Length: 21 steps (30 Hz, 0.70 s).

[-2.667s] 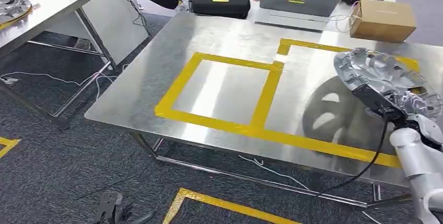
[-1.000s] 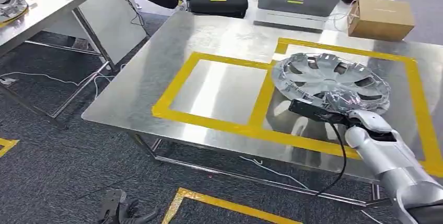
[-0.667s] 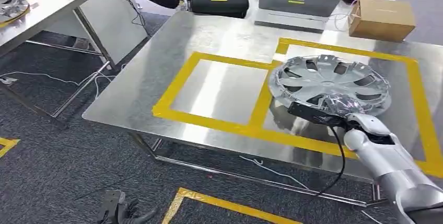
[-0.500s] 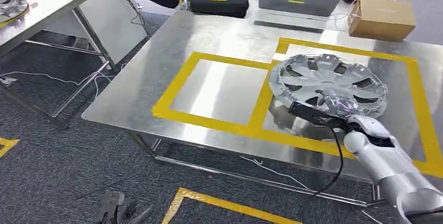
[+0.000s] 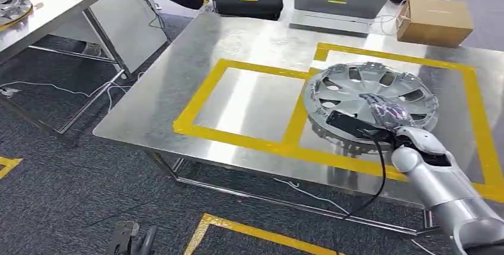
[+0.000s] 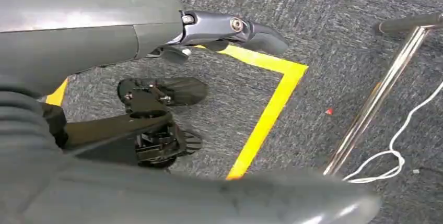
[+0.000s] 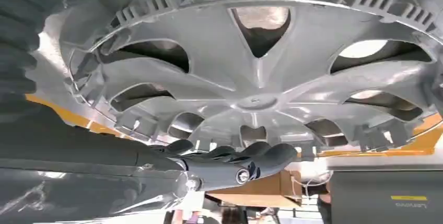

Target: Take the parts from the cabinet and place them on the table.

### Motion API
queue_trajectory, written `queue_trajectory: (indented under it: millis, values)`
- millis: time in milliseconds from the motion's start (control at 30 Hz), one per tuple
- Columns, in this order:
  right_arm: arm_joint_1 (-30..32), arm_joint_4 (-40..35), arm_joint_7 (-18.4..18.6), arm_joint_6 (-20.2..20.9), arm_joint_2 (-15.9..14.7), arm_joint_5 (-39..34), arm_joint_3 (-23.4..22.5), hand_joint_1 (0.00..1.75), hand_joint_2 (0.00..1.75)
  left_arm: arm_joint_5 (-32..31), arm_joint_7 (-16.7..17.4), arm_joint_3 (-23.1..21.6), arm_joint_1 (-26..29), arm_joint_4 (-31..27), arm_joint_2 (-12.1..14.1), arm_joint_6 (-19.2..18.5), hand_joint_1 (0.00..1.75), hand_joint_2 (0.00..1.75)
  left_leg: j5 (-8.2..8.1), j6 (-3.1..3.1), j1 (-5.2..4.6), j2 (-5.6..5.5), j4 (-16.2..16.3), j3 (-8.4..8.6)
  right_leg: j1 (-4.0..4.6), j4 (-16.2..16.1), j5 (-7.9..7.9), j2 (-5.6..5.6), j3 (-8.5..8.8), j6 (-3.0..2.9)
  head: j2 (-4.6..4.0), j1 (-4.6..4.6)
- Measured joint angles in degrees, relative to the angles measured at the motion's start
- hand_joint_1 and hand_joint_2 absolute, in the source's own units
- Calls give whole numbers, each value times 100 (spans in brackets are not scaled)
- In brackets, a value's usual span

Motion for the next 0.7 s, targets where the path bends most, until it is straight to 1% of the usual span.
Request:
queue_trajectory:
  millis: [700]
  values:
    - [-4,-17,0,4,0,0,-22,0,175,0,0,9,0,0,7,-2,0,0,0,0,0,0,0,0,0,0,-1,0,0,-1,0,0]
